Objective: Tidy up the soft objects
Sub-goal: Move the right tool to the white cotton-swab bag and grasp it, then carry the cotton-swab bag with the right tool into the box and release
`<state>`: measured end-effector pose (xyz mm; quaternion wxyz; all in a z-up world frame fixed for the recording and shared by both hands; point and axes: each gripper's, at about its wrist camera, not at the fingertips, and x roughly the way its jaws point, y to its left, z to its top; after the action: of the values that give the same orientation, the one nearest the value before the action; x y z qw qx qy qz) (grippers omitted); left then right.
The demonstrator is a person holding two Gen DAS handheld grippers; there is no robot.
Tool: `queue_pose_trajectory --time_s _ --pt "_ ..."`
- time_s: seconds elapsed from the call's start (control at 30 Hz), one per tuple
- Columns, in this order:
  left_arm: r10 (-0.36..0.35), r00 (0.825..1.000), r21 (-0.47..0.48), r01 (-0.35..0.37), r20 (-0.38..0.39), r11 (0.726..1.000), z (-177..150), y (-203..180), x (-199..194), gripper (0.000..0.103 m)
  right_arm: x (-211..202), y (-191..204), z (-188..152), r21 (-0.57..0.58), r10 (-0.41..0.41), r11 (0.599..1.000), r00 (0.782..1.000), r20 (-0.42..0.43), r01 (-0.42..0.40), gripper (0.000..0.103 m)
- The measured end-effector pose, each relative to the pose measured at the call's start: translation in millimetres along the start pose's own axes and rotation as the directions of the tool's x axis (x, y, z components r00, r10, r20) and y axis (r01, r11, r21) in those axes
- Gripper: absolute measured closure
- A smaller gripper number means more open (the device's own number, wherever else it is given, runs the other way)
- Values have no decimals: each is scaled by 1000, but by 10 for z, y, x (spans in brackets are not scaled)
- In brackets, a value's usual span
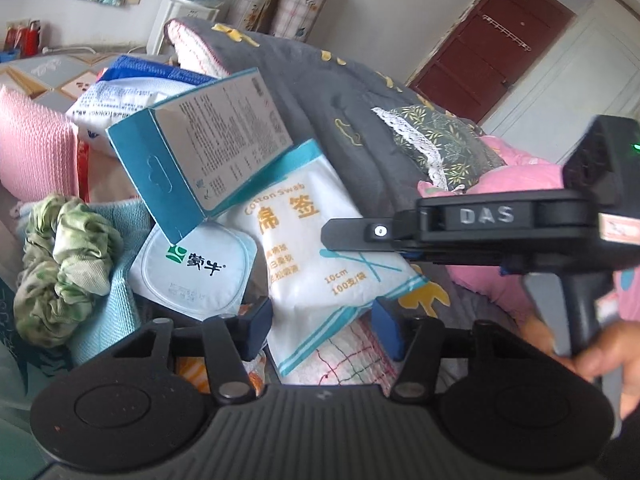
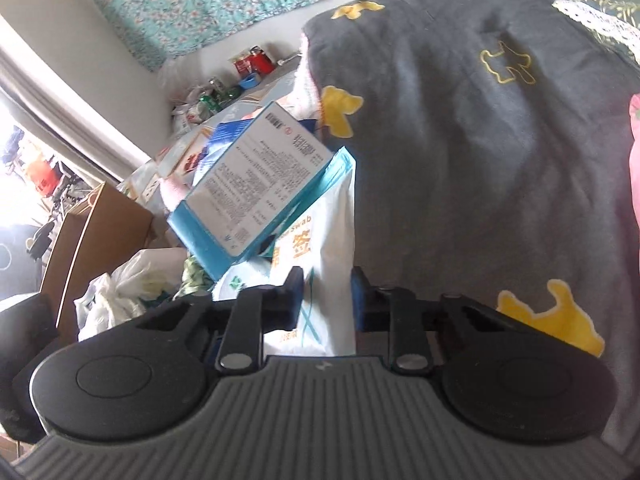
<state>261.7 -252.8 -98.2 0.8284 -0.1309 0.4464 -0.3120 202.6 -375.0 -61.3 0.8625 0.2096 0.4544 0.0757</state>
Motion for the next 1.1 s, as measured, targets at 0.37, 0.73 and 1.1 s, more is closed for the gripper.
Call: queue_pose_trajectory --time_s 0.37,0.73,1.1 --pt "-108 994 27 107 2 994 -145 -232 -372 54 -647 339 -316 -74 -39 996 997 69 44 92" --pt "-148 981 107 136 123 985 -367 -387 -1377 55 -1450 1026 -646 -161 1 987 983 181 29 92" --pt "162 921 -63 -149 355 987 -392 610 -2854 55 -810 2491 -349 -327 305 909 948 93 -260 92"
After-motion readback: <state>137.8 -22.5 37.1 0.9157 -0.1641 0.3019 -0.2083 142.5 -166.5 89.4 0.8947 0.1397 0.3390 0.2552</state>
